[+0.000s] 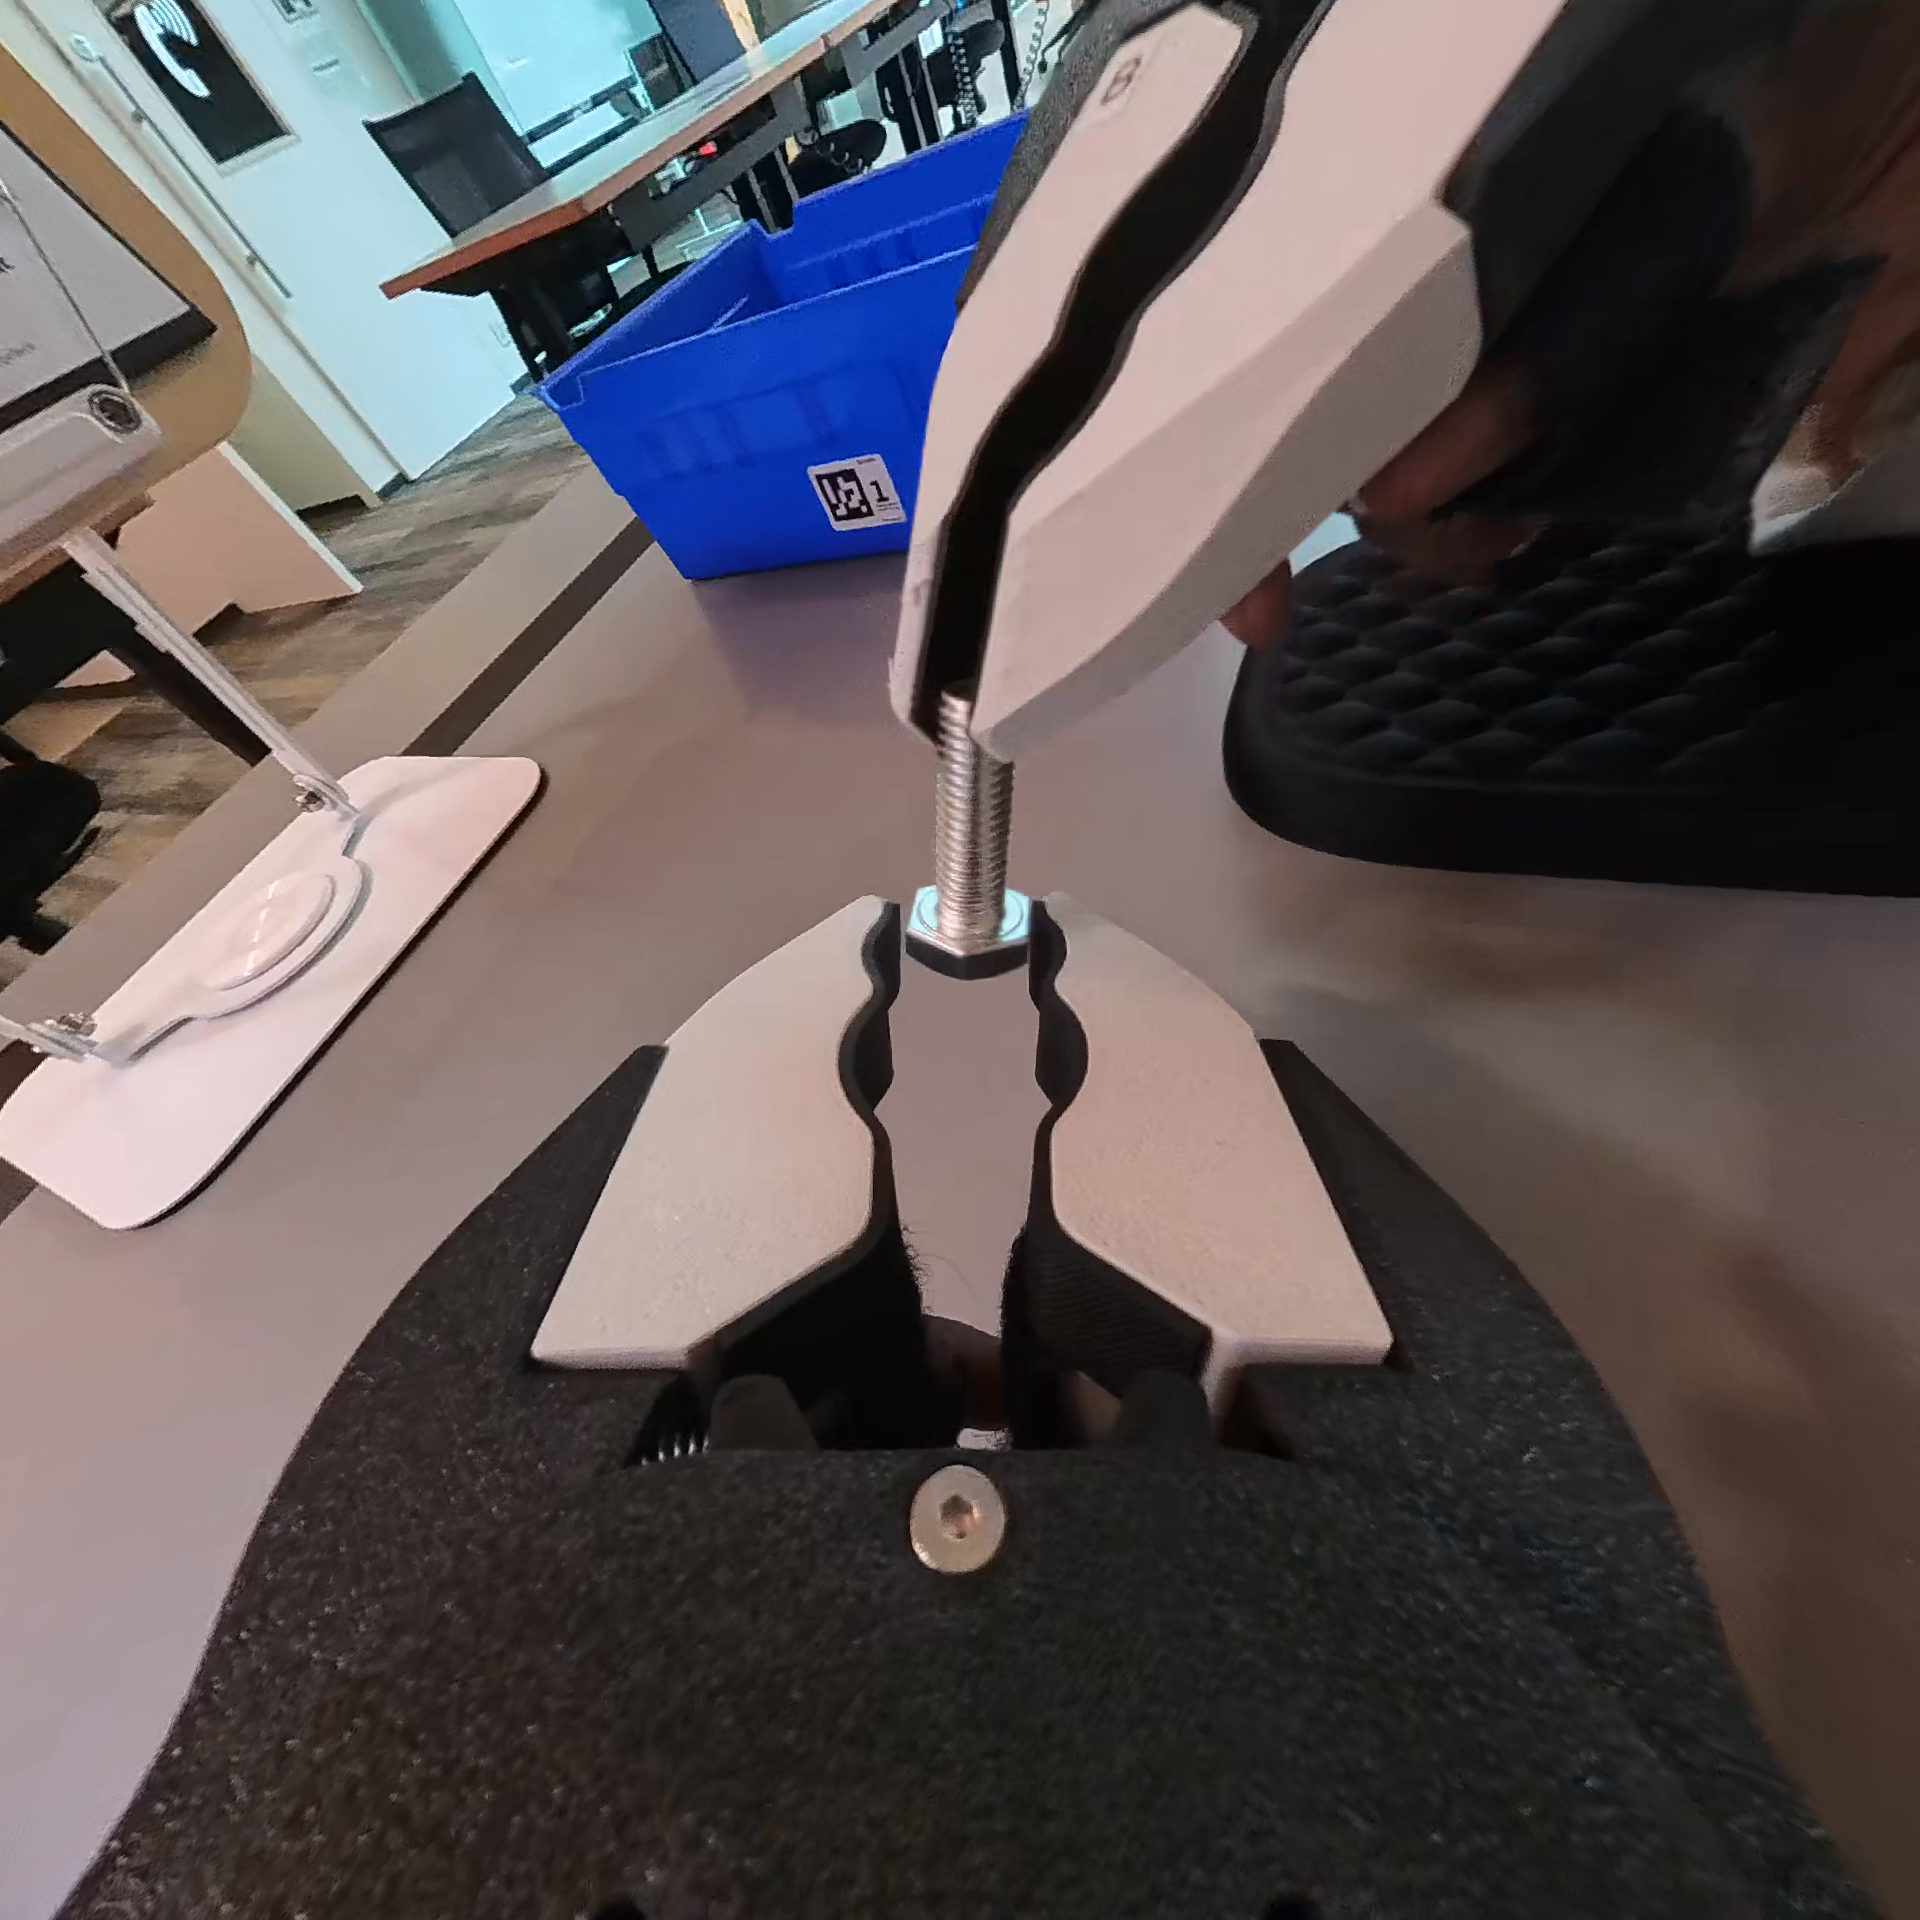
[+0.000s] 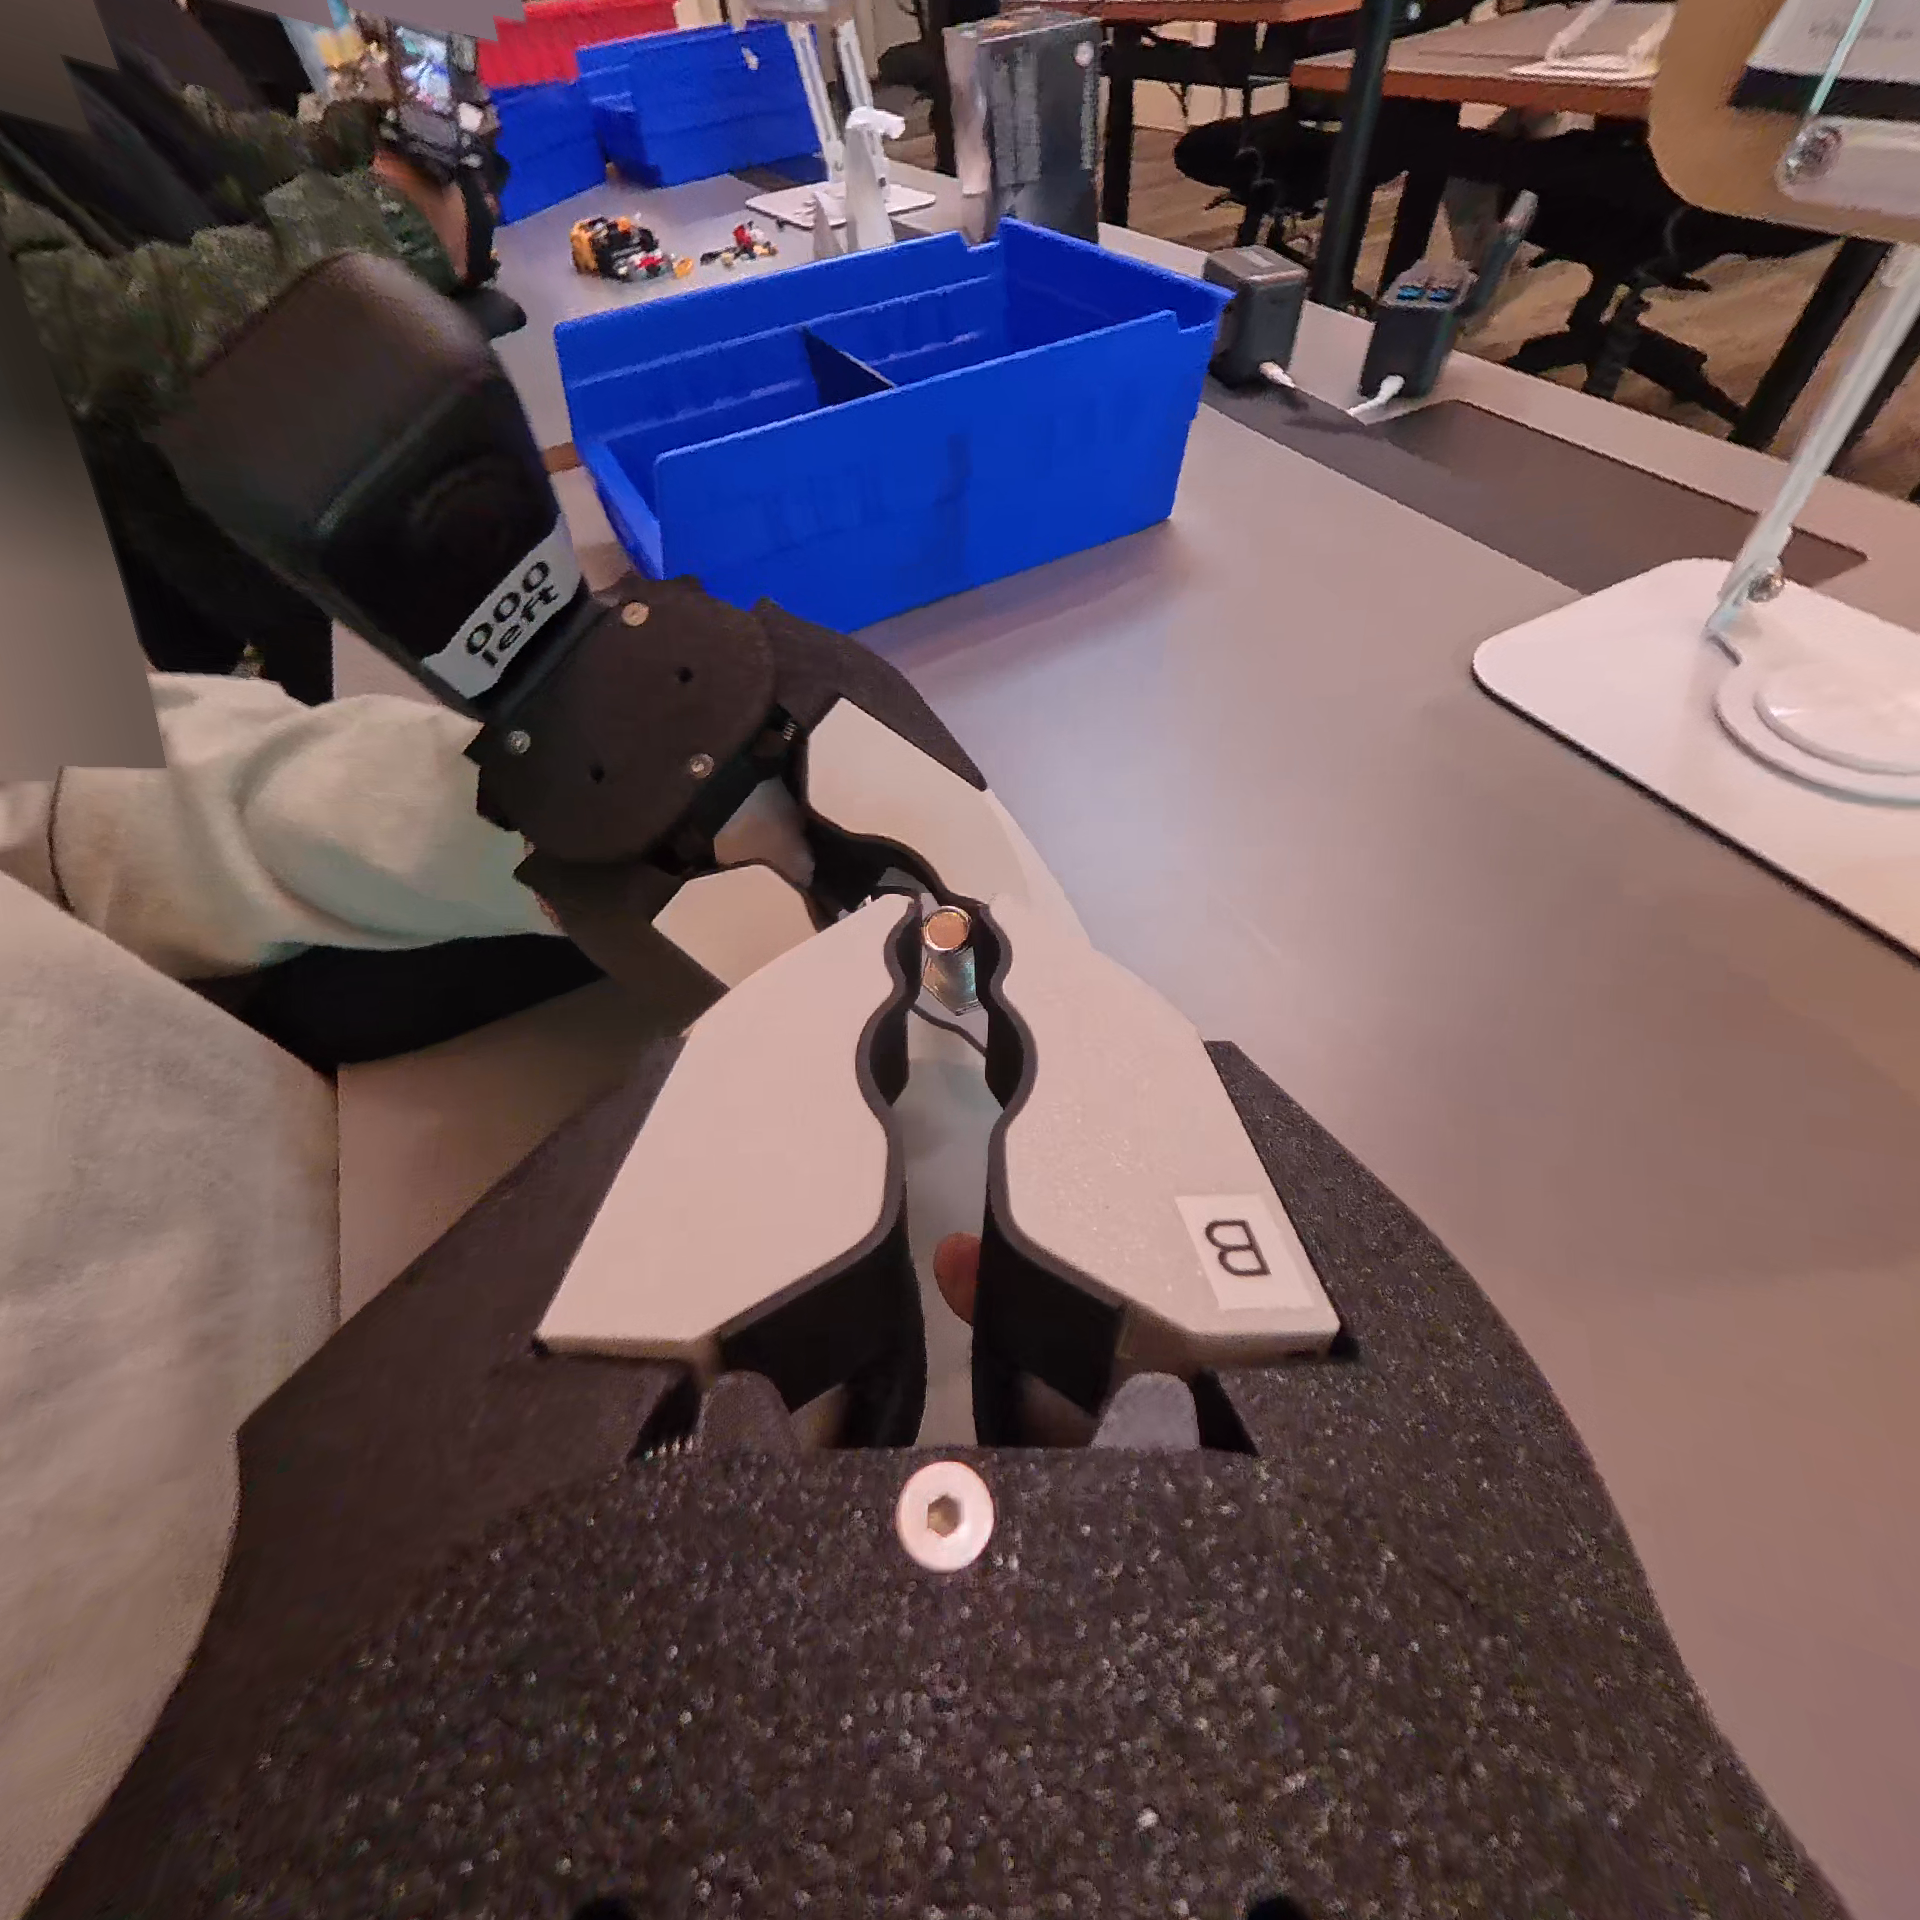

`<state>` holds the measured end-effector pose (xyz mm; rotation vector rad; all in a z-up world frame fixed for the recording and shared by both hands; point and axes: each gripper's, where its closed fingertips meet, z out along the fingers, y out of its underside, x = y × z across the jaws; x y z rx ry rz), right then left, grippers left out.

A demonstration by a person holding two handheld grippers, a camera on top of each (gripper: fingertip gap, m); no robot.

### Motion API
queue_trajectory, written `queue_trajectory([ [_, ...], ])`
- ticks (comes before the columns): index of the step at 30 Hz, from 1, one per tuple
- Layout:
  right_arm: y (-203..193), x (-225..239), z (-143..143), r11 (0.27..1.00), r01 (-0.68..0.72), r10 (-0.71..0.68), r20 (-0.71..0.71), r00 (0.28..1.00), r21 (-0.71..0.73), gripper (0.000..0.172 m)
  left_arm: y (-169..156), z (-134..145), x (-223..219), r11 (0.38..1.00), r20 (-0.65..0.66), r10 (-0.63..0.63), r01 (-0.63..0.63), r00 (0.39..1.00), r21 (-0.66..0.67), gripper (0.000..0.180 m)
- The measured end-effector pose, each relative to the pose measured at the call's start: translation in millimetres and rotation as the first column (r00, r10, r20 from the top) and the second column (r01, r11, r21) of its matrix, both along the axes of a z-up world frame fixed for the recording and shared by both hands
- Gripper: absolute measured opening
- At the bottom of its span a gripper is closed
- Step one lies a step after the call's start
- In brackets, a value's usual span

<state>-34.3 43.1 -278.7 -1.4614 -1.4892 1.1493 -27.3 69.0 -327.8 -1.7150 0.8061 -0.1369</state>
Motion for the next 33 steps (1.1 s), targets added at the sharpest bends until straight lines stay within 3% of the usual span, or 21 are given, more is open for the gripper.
queue_trajectory([
  [4,-2.7,1.9,-1.5,0.998,-0.044,0.042,0.032,0.999,0.047,0.008,-2.3,2.4,3.9,1.000,0.007,-0.027,0.027,1.000,0.013,0.024],
  [33,-5.1,0.1,-3.1,0.999,-0.051,0.051,0.013,0.999,0.003,0.008,-2.7,-0.9,5.2,0.999,-0.027,-0.032,0.032,0.999,0.019,0.014],
])
